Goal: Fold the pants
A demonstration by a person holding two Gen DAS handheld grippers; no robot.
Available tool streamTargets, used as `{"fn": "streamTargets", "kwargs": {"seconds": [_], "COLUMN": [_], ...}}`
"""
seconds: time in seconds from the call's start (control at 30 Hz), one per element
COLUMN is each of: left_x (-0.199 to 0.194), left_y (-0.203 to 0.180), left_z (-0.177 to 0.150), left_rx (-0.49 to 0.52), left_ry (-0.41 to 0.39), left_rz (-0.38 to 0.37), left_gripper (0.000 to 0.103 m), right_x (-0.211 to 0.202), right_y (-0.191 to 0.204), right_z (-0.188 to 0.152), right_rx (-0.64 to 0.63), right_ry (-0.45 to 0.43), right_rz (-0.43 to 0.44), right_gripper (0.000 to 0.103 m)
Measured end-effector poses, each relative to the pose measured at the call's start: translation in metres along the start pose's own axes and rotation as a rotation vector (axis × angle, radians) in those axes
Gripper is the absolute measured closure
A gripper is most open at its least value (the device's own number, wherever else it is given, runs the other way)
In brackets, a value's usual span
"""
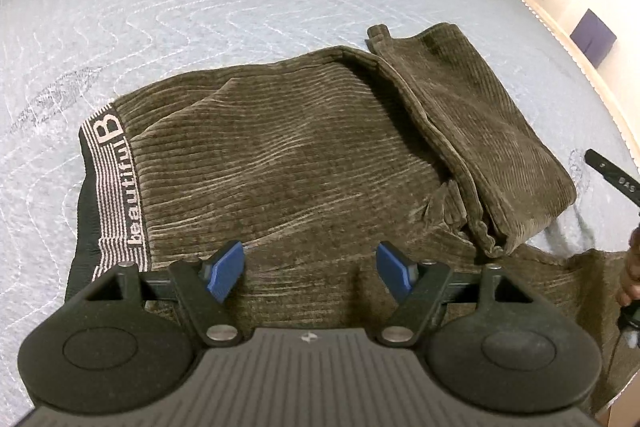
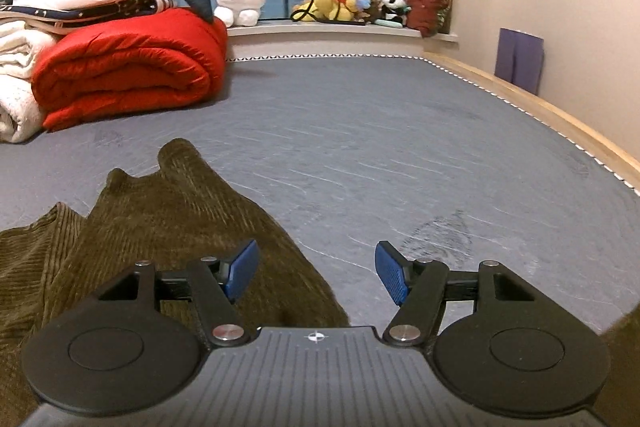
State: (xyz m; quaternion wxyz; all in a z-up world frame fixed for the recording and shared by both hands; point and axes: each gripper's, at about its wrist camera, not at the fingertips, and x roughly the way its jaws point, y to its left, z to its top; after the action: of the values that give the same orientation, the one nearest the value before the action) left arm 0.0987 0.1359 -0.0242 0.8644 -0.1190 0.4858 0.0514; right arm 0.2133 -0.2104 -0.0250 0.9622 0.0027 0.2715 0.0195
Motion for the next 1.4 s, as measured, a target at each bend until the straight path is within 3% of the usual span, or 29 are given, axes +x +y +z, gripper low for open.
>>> {"fn": "streamTargets", "kwargs": {"seconds": [0.3, 0.5, 0.63, 0.87, 0.97, 1.03, 1.07, 1.1, 1.13, 1.4], "left_x": [-0.001, -0.002, 0.002, 0.0, 0.0, 0.0, 0.0, -0.001, -0.001, -0.006], "left_y": [0.002, -0.008, -0.01, -0.01, -0.01, -0.012, -0.013, -0.014, -0.016, -0.025], "left_z": [0.007, 0.005, 0.002, 0.003, 0.004, 0.004, 0.004, 0.004, 0.004, 0.004], "left_rx": [-0.025, -0.002, 0.009, 0.006, 0.003, 0.005, 0.006, 0.007, 0.009, 0.022], "left_ry": [0.018, 0.031, 0.049, 0.054, 0.054, 0.054, 0.055, 0.055, 0.054, 0.043], "left_rz": [-0.016, -0.033, -0.027, -0.024, -0.026, -0.026, -0.027, -0.029, -0.031, -0.048], "left_gripper": [0.025, 0.024, 0.023, 0.023, 0.023, 0.023, 0.023, 0.023, 0.023, 0.023], "right_x": [0.042, 0.071, 0.085, 0.1, 0.101, 0.098, 0.095, 0.091, 0.087, 0.026], "right_y": [0.02, 0.033, 0.044, 0.045, 0.049, 0.052, 0.054, 0.055, 0.054, 0.037], "right_z": [-0.002, 0.0, 0.001, 0.004, 0.001, 0.002, 0.004, 0.005, 0.007, 0.029], "right_rx": [-0.105, -0.141, -0.181, -0.128, -0.149, -0.166, -0.188, -0.203, -0.205, -0.254], "right_ry": [0.022, 0.088, 0.117, 0.141, 0.152, 0.153, 0.143, 0.136, 0.126, 0.034], "right_rz": [0.047, 0.121, 0.152, 0.185, 0.23, 0.265, 0.258, 0.257, 0.266, 0.366], "right_gripper": [0.026, 0.01, 0.009, 0.011, 0.03, 0.067, 0.075, 0.095, 0.1, 0.102]}}
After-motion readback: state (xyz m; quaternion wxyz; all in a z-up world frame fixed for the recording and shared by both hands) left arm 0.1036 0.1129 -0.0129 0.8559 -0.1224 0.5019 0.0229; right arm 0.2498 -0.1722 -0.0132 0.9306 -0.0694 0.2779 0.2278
